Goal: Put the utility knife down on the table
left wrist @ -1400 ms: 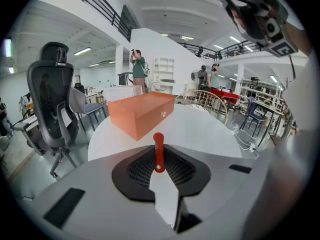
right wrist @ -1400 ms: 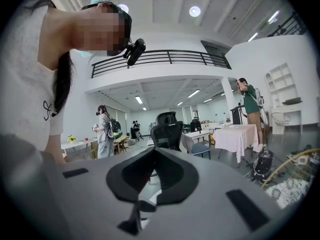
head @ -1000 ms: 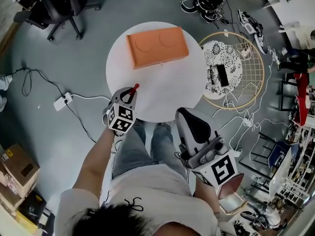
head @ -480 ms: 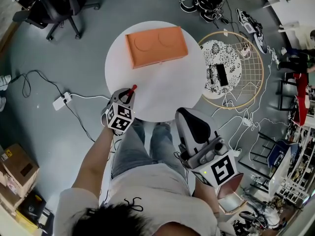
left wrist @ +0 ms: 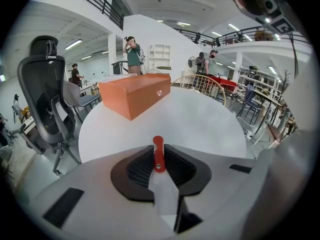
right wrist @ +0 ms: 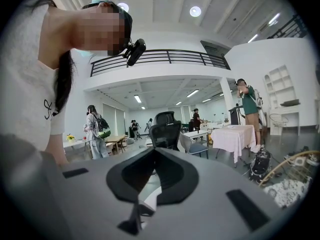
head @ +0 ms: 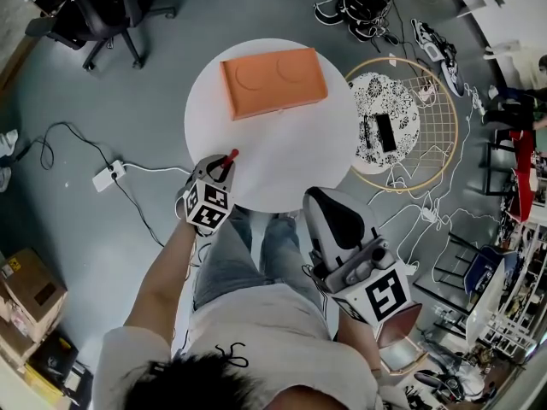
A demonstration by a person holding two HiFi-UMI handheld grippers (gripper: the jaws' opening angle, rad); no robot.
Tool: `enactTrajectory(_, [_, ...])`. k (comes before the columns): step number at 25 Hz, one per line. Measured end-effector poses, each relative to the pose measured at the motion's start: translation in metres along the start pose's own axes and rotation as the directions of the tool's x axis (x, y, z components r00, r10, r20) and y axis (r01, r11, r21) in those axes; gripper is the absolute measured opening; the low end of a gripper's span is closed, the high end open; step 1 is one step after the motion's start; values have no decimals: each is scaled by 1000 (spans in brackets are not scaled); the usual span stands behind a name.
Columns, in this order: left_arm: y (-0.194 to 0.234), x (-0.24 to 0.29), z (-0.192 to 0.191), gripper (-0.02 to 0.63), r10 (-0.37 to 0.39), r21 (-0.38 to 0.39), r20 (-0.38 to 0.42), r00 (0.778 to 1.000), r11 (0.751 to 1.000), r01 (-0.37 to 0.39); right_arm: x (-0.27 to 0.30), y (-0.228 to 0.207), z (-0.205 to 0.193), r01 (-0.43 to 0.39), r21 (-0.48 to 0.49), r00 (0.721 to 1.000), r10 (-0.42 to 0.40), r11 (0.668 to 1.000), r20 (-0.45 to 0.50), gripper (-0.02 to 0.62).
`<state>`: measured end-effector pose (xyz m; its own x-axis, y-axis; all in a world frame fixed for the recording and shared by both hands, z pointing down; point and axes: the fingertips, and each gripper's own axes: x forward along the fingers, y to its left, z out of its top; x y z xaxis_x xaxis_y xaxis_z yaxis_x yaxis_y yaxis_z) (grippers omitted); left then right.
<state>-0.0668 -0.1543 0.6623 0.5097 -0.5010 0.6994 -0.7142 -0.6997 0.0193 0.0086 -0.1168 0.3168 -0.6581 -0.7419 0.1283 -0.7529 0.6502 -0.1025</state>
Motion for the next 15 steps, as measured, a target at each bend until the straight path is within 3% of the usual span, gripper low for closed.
enactTrajectory(15, [2,-4,-5,71,3,-33,-6,1000,999,-4,-6,2,0,-6,-4,1000,6,1000,1,9])
